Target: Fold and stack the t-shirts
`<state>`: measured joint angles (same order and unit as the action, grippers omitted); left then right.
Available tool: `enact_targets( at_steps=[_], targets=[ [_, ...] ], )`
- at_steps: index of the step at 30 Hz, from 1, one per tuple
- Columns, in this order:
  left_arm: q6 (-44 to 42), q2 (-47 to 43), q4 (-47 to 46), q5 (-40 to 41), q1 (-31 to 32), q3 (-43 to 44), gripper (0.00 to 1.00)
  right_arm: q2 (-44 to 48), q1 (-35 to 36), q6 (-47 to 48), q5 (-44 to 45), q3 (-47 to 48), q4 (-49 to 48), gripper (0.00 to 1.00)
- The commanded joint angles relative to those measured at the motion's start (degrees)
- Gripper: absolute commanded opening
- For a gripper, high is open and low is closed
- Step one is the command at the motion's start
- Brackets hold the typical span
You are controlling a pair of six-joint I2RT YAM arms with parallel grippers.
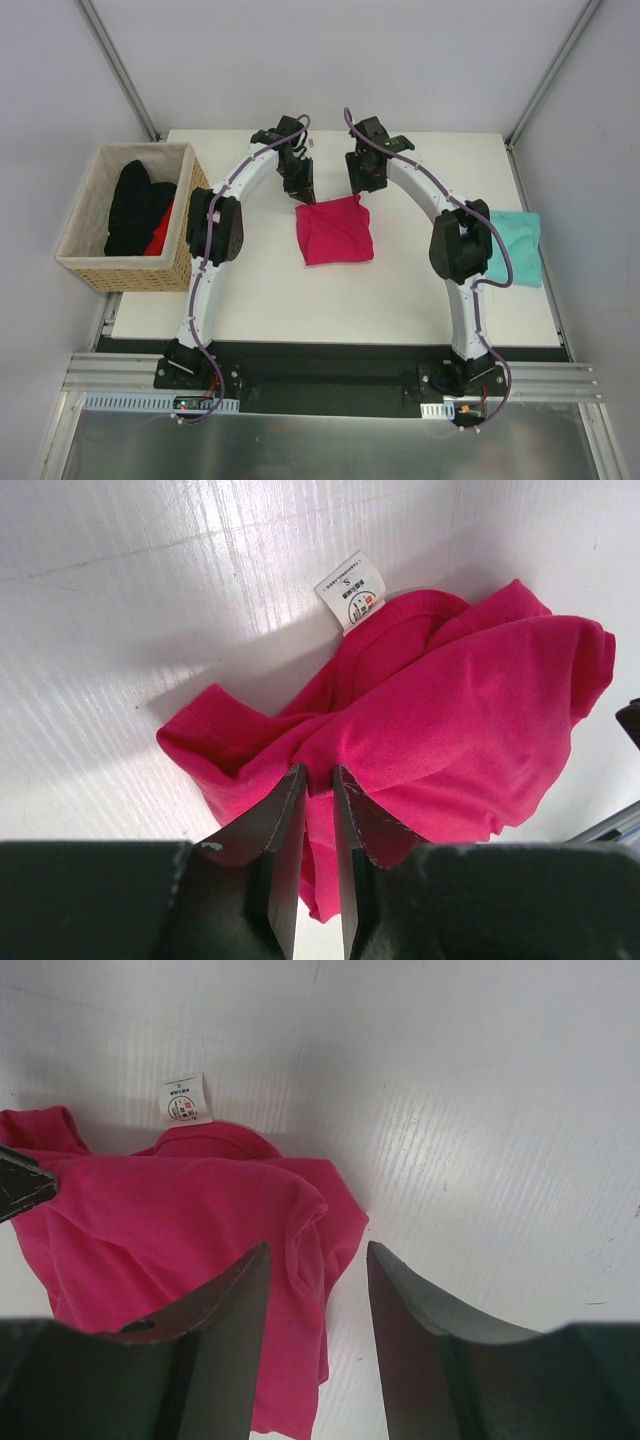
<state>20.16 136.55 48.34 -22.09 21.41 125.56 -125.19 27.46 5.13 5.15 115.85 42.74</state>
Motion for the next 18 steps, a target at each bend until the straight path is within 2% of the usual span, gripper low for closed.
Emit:
enact_targets(
  at_steps=[1, 9, 18],
  targets=[
    [-0.04, -0.76, 0.62, -0.15, 0.48, 1.36, 0.17, 0.03, 0.57, -0.55, -1.19, 2.89, 0.68, 0.47],
    [-0.21, -0.94, 0.71, 0.29, 0.39, 1.09, 0.17, -0.50, 0.57, -1.08, -2.77, 2.27, 0.06, 0.34],
    [-0.30, -1.46, 0.79, 0.99, 0.39, 0.13, 0.16, -0.50, 0.75, -1.87, -3.92, 0.87, -0.99, 0.34]
  ],
)
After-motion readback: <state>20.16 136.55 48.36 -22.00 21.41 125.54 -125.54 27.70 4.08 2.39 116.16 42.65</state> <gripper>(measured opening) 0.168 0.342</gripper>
